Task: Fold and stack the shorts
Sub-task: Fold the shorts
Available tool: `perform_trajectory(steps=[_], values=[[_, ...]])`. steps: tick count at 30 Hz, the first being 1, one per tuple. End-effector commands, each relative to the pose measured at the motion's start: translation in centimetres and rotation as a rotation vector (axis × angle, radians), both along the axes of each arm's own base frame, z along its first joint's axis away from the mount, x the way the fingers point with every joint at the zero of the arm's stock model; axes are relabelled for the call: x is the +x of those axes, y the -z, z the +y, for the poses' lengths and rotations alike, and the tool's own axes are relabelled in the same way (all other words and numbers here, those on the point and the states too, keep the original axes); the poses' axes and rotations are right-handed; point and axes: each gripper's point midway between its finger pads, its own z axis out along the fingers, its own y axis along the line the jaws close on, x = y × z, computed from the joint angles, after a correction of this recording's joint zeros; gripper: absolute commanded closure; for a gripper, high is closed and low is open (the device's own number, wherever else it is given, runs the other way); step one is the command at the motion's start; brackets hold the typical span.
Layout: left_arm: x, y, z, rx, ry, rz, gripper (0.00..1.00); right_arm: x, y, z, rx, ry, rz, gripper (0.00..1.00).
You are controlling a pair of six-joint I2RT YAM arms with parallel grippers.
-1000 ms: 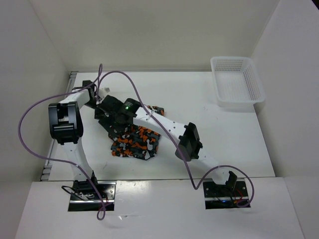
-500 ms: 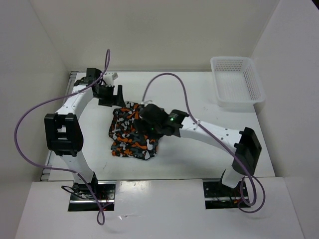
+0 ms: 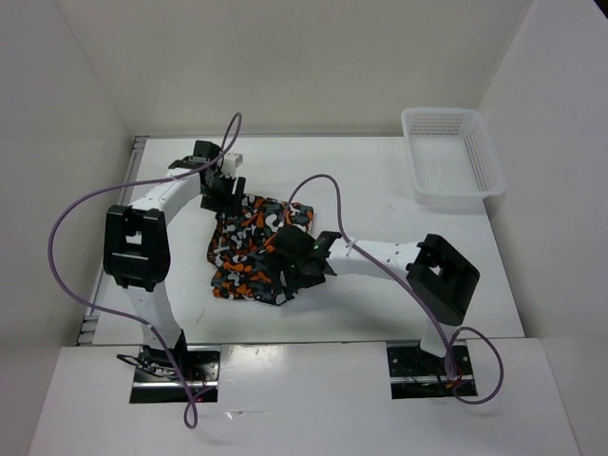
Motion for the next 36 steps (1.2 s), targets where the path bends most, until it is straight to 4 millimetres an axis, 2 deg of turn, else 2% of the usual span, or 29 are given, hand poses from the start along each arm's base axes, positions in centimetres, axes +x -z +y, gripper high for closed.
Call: perform_trajectory(steps=[1,2,3,6,7,9,10,11,12,13,14,15,16,17,18,19,20,22,23,24,25,26,28,30,33,34,36], values=[[-0.6,1.8,0.5,0.039,0.013,0.04,0.28,0.1,1.0,2.1,0.064,-0.001,0.011,0.05],[-0.9,1.9,0.5,0.04,0.013,0.052,0.31,0.2,1.6,1.9,0.056,0.003,0.027,0.09],[-1.5,2.1,0.1,0.017,0.025,0.074,0.34,0.0,1.7,2.0,0.064,-0.002,0.034,0.2],[-1.9,2.4,-0.1,0.004,0.031,0.085,0.47,0.7,2.9,1.4,0.062,0.019,0.047,0.4],[-2.0,2.7,-0.3,-0.004,0.036,0.095,0.5,0.8,3.3,1.0,0.069,0.026,0.068,0.57],[-1.7,2.8,-0.3,-0.004,0.036,0.095,0.59,1.3,3.7,0.3,0.068,0.047,0.079,0.73],[-1.3,2.9,-0.4,-0.004,0.036,0.094,0.63,1.8,3.8,-0.7,0.073,0.082,0.081,0.86],[-0.5,2.3,-0.5,-0.007,0.036,0.067,0.68,2.1,3.8,-1.3,0.071,0.098,0.082,0.91],[-0.2,2.3,-0.5,-0.007,0.036,0.065,0.86,2.3,3.7,-2.0,0.071,0.115,0.082,0.99],[0.6,2.6,-0.2,0.013,0.026,0.052,0.93,3.0,4.1,-3.7,0.054,0.158,0.076,1.0],[1.2,2.5,-0.3,0.012,0.025,0.038,0.96,3.6,3.2,-4.6,0.058,0.184,0.056,1.0],[1.8,2.5,-0.3,0.011,0.025,0.03,0.96,4.1,2.8,-5.3,0.058,0.198,0.037,1.0],[3.2,1.5,-0.5,0.007,0.025,-0.004,0.96,4.3,2.6,-6.3,0.052,0.211,0.037,1.0],[3.2,2.1,-0.8,-0.006,0.034,0.02,0.91,5.2,1.8,-7.5,0.051,0.243,0.01,1.0],[3.4,1.8,-1.2,-0.024,0.043,0.023,0.82,5.7,1.4,-8.0,0.05,0.227,-0.011,1.0],[3.5,1.2,-1.6,-0.043,0.052,0.021,0.68,6.3,0.7,-7.9,0.061,0.221,-0.032,1.0],[3.7,0.7,-2.2,-0.073,0.067,0.012,0.51,6.5,0.3,-7.7,0.069,0.202,-0.04,0.94],[3.7,-0.4,-2.4,-0.086,0.074,-0.015,0.4,6.8,-0.7,-7.3,0.071,0.162,-0.055,0.91],[4.4,-2.4,-2.4,-0.093,0.077,-0.087,0.35,7.1,-1.1,-7.1,0.078,0.162,-0.062,0.91],[4.2,-2.9,-2.3,-0.086,0.073,-0.109,0.32,6.8,-0.5,-7.3,0.061,0.162,-0.046,0.9],[4.5,-5.3,-1.7,-0.091,0.064,-0.173,0.28,6.8,-0.5,-7.3,0.058,0.153,-0.05,0.9],[4.5,-6.3,-1.5,-0.102,0.062,-0.202,0.28,6.7,-0.6,-7.2,0.065,0.147,-0.042,0.9],[3.7,-9.3,-2.6,-0.137,0.099,-0.265,0.24,6.7,-0.6,-7.2,0.065,0.146,-0.042,0.9],[2.0,-9.8,-4.0,-0.159,0.136,-0.24,0.24,6.7,-0.6,-7.2,0.065,0.146,-0.042,0.9],[-0.3,-8.1,-4.7,-0.155,0.155,-0.151,0.24,6.2,0.1,-7.6,0.051,0.147,-0.028,0.89],[-1.0,-7.2,-5.4,-0.14,0.167,-0.115,0.24,6.4,0.0,-7.5,0.058,0.147,-0.034,0.89],[-2.0,-4.8,-5.2,-0.106,0.162,-0.043,0.25,6.2,0.0,-7.3,0.063,0.142,-0.029,0.89]])
